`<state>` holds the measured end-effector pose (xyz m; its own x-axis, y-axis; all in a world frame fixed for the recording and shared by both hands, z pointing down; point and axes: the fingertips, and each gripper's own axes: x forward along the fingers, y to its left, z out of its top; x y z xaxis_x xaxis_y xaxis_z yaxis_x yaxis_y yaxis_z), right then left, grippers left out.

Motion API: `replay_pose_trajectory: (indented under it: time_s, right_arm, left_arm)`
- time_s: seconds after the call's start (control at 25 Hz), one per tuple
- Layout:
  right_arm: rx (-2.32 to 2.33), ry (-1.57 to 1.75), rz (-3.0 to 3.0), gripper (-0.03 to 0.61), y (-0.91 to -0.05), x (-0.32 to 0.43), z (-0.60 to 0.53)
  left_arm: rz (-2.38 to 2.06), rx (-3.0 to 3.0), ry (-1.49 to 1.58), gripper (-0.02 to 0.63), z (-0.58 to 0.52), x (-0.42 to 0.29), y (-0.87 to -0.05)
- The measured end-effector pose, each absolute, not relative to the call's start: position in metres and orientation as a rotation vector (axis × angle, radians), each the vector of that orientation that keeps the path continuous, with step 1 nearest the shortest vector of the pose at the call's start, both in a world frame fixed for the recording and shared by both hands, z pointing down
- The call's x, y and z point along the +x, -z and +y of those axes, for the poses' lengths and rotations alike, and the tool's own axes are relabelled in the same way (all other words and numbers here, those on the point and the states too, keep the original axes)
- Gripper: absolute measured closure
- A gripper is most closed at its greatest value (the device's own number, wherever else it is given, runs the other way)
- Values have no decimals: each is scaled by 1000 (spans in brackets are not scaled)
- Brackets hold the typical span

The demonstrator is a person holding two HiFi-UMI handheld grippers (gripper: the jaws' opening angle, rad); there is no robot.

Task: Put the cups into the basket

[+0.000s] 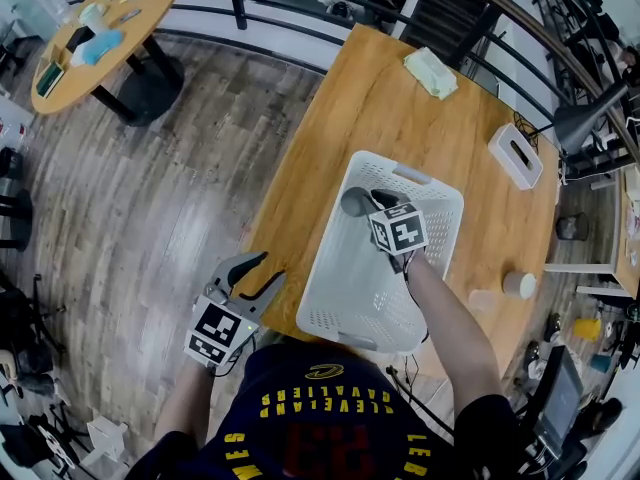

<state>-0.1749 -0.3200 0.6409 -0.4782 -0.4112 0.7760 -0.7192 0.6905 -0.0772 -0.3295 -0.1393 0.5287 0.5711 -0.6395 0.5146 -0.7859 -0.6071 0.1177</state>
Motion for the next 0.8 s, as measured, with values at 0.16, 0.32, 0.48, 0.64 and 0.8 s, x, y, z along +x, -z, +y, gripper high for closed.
replay_pose_trajectory:
  time_s: [0.16,0.32,0.48,0.64,0.8]
  right_arm:
    - [914,-504,-2166,512,-619,-170,-318]
    - [969,-471,-2228,512,-591,-166,-314]
    - [995,-438,-2373,512,-552,-166,-304]
    - [1004,-372,-2462,512,-520,-159,-288]
    - [1111,-406,-2514,514,-489,-138,-277]
  left_arm:
    - [-1202,2486,-578,454,-143,-328,-519]
    - [-1217,2500,-580,454,-144,-325,-512]
    - [-1266,2524,-574,456,-152,-321,-501]
    - [-1299,2527,-580,456,-153,-314,-492]
    - [-1339,2521,-594,456,-153,-305,-486]
